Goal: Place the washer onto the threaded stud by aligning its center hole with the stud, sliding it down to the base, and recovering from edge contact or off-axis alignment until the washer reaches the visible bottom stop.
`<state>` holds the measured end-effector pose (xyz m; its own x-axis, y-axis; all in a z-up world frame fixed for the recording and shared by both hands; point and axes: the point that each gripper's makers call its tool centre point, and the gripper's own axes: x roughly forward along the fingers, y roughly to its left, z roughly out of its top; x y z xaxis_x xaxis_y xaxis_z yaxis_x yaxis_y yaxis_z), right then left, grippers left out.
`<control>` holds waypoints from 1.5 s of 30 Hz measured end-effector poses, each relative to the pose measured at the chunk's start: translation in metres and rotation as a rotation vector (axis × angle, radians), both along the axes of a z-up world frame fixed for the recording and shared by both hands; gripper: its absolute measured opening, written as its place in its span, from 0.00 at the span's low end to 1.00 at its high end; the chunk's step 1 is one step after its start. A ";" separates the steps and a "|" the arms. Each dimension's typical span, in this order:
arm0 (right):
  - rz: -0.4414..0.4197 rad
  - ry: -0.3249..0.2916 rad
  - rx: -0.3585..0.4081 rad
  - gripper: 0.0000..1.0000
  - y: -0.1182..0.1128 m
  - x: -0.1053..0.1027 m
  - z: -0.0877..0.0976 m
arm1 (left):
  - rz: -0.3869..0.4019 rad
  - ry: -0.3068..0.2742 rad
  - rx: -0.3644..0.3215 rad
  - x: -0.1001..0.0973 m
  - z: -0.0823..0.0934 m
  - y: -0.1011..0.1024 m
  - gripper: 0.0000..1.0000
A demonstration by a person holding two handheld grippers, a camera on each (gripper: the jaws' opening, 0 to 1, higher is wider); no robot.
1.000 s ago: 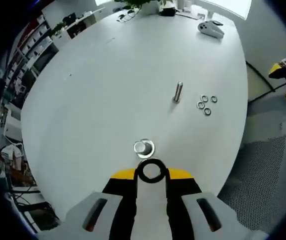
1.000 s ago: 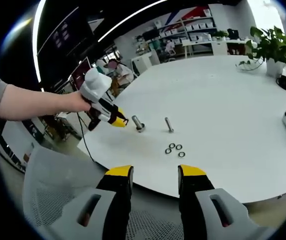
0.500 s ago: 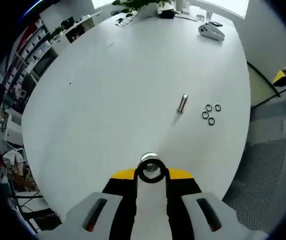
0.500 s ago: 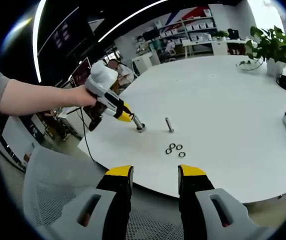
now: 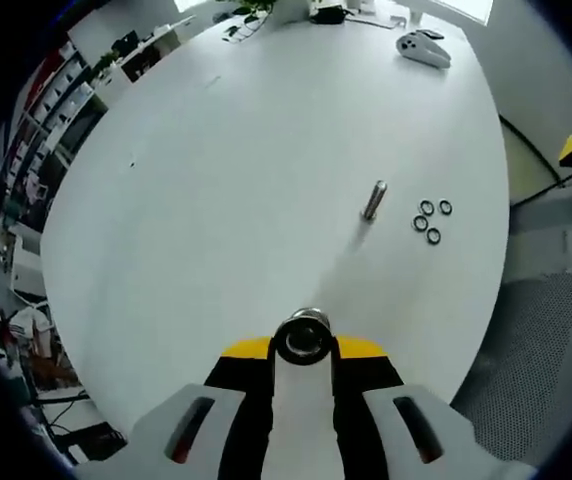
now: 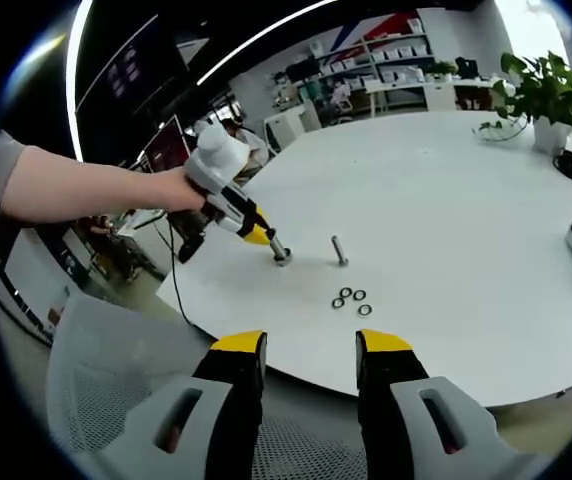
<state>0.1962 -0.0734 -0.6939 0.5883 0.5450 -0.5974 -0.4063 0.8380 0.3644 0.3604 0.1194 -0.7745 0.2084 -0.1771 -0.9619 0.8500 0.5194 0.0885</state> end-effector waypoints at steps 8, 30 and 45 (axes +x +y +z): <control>-0.003 0.002 -0.002 0.38 0.000 0.000 0.000 | -0.017 0.009 0.012 0.003 0.000 -0.002 0.19; -0.013 0.004 -0.007 0.37 -0.002 0.001 -0.001 | -0.021 0.110 0.076 0.001 -0.024 -0.004 0.19; -0.012 0.011 -0.019 0.37 -0.002 0.000 -0.003 | -0.012 0.072 0.089 -0.001 -0.047 -0.002 0.19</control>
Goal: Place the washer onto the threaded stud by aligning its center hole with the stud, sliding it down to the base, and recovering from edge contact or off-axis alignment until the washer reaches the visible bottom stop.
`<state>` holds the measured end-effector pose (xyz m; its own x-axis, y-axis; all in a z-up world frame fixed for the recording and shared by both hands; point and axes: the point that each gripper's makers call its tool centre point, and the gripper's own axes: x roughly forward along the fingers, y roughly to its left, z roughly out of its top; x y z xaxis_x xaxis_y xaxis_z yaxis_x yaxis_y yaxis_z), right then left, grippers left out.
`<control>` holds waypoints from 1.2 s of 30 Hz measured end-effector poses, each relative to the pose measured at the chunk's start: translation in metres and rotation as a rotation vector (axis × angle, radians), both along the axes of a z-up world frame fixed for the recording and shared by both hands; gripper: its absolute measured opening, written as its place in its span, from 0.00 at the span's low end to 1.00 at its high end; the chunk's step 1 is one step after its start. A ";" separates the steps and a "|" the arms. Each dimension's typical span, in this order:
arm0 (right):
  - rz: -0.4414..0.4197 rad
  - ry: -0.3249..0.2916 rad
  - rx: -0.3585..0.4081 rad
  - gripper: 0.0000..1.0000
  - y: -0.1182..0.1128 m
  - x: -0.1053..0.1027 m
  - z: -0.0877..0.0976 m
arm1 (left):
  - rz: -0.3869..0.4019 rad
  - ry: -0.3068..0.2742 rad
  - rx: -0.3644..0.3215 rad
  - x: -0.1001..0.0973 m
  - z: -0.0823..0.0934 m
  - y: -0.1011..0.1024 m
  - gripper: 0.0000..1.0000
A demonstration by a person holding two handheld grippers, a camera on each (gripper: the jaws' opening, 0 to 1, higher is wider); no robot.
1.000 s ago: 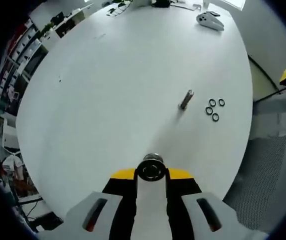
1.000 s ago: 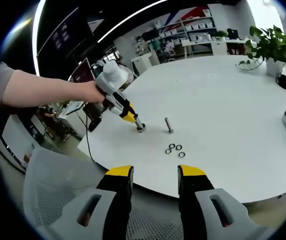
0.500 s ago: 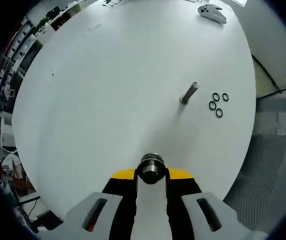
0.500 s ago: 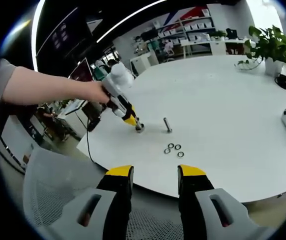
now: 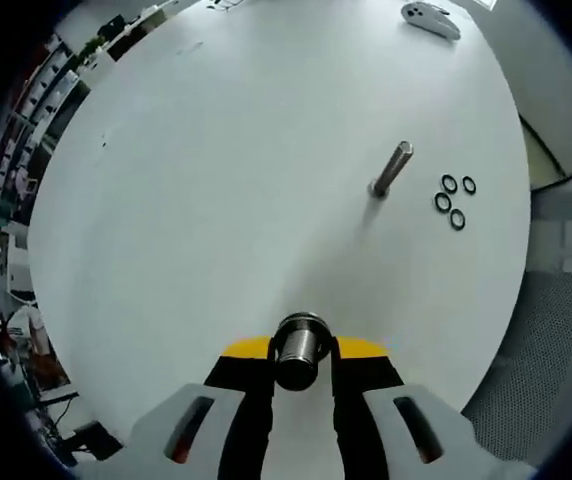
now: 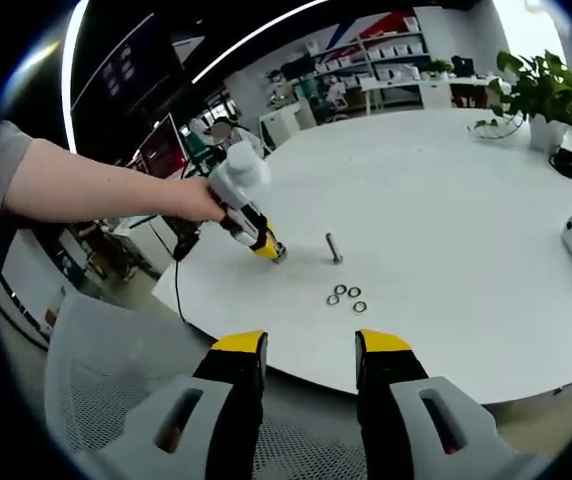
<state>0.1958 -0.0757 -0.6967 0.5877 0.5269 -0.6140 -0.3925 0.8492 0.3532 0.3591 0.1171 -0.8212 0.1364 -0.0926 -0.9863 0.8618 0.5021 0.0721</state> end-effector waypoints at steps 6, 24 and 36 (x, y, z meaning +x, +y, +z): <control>0.003 -0.002 -0.002 0.37 0.000 0.000 0.000 | 0.021 0.002 -0.014 -0.001 -0.001 0.000 0.20; 0.040 0.006 -0.011 0.37 0.003 -0.003 -0.002 | 0.140 -0.096 -0.121 -0.003 0.013 0.007 0.29; 0.058 0.005 -0.021 0.37 0.005 -0.003 -0.003 | 0.359 -0.183 -0.372 -0.031 0.053 0.023 0.31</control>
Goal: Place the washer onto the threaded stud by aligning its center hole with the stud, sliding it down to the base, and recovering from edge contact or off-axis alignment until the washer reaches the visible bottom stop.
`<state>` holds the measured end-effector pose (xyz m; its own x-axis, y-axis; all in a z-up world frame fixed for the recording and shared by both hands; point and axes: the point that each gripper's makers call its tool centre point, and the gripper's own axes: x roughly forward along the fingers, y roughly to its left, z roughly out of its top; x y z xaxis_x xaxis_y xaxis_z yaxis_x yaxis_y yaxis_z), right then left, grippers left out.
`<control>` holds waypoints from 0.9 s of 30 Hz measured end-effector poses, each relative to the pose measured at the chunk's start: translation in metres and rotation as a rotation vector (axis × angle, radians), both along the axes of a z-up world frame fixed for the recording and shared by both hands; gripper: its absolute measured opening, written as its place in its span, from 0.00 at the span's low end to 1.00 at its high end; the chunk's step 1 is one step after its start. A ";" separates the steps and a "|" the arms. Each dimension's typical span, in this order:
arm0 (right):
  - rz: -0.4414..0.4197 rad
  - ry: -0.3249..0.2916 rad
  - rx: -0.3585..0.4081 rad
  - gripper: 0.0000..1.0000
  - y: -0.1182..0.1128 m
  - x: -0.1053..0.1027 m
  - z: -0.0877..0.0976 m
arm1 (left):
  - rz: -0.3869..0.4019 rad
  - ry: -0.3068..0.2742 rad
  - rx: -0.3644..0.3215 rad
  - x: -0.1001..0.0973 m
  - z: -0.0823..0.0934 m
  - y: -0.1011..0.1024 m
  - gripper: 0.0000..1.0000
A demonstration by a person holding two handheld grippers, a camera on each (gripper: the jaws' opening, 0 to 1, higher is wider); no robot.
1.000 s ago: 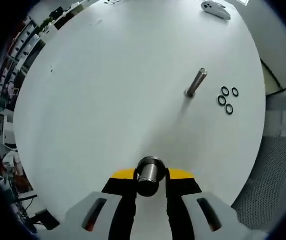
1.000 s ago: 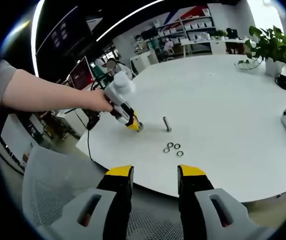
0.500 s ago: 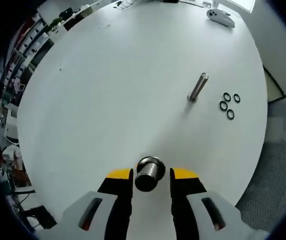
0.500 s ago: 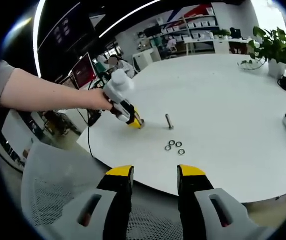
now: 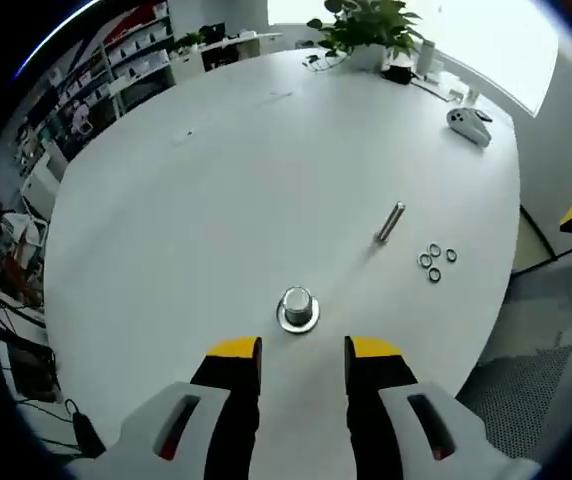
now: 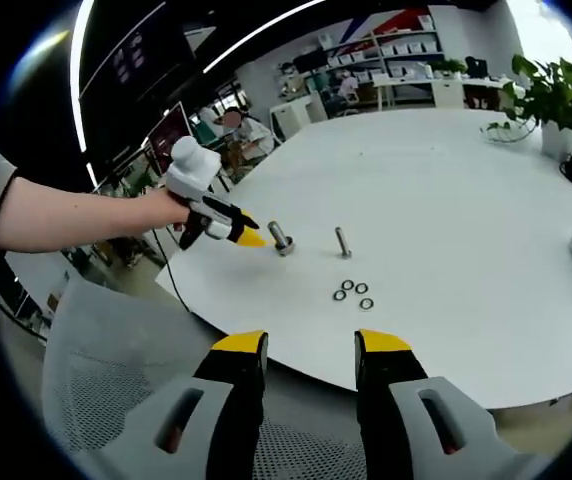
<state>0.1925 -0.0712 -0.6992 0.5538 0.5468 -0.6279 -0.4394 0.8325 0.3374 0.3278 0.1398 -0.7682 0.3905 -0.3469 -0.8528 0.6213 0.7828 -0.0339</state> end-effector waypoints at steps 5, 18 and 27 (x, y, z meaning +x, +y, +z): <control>0.002 0.000 0.000 0.37 0.000 0.000 0.000 | 0.035 -0.056 -0.091 -0.019 0.017 0.005 0.32; -0.003 0.006 -0.020 0.38 -0.002 -0.002 -0.002 | 0.114 -0.067 -0.214 -0.078 0.048 0.035 0.33; -0.028 0.029 -0.030 0.39 -0.007 -0.002 -0.007 | 0.116 -0.106 -0.250 -0.095 0.081 0.048 0.35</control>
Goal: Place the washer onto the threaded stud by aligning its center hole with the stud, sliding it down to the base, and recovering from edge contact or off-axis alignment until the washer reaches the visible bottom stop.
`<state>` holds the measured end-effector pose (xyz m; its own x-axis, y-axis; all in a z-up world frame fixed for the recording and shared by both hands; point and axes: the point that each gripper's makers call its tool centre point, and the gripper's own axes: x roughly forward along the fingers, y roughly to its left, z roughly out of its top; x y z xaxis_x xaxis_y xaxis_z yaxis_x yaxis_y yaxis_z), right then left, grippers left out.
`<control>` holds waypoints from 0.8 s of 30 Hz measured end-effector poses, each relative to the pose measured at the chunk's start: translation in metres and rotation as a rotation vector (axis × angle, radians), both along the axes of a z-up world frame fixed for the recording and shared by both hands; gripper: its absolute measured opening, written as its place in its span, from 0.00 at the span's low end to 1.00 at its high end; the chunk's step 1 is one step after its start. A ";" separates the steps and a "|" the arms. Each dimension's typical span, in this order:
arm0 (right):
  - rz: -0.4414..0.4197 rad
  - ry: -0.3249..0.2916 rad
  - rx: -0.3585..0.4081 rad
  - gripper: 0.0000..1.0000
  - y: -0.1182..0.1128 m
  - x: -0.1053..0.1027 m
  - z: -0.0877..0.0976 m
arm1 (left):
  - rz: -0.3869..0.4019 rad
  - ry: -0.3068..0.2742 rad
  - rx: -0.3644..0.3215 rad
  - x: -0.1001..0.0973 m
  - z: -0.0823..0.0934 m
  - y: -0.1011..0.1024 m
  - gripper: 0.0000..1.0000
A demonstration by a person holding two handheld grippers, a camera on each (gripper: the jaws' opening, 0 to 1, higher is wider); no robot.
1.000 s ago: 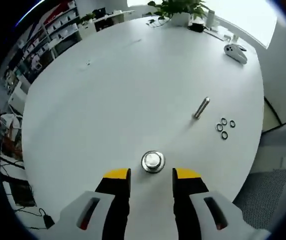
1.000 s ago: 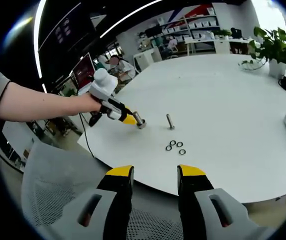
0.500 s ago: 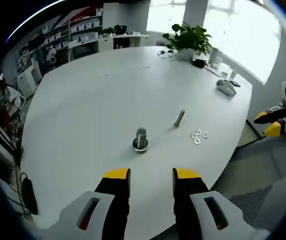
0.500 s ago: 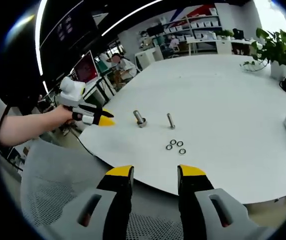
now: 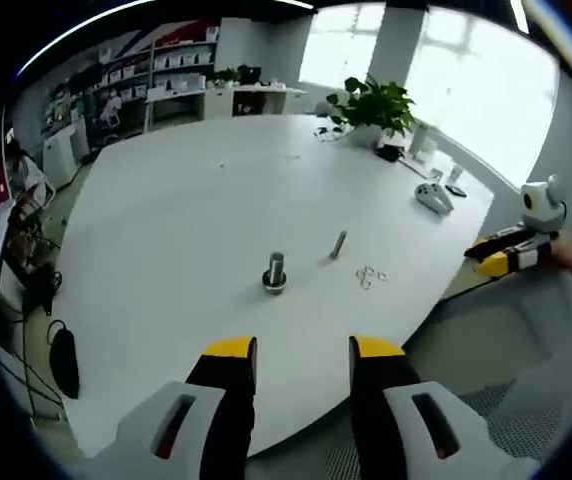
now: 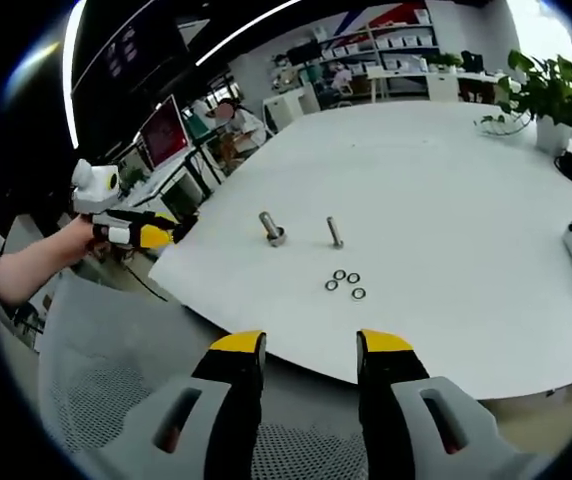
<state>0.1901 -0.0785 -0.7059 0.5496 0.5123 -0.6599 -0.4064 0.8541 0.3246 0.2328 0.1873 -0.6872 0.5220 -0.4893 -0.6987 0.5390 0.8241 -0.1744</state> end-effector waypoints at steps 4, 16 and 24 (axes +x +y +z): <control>-0.013 -0.001 -0.004 0.39 -0.002 0.001 0.000 | 0.026 -0.013 -0.048 -0.006 0.011 0.003 0.35; -0.002 -0.013 -0.014 0.39 -0.002 0.002 0.001 | 0.030 -0.104 -0.107 -0.031 0.029 0.002 0.36; 0.015 0.005 -0.036 0.39 -0.002 -0.002 -0.003 | 0.030 -0.124 -0.103 -0.035 0.024 -0.002 0.36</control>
<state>0.1885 -0.0809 -0.7093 0.5386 0.4963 -0.6810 -0.4174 0.8592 0.2960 0.1978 0.1856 -0.6633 0.6165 -0.5382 -0.5747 0.5371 0.8212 -0.1928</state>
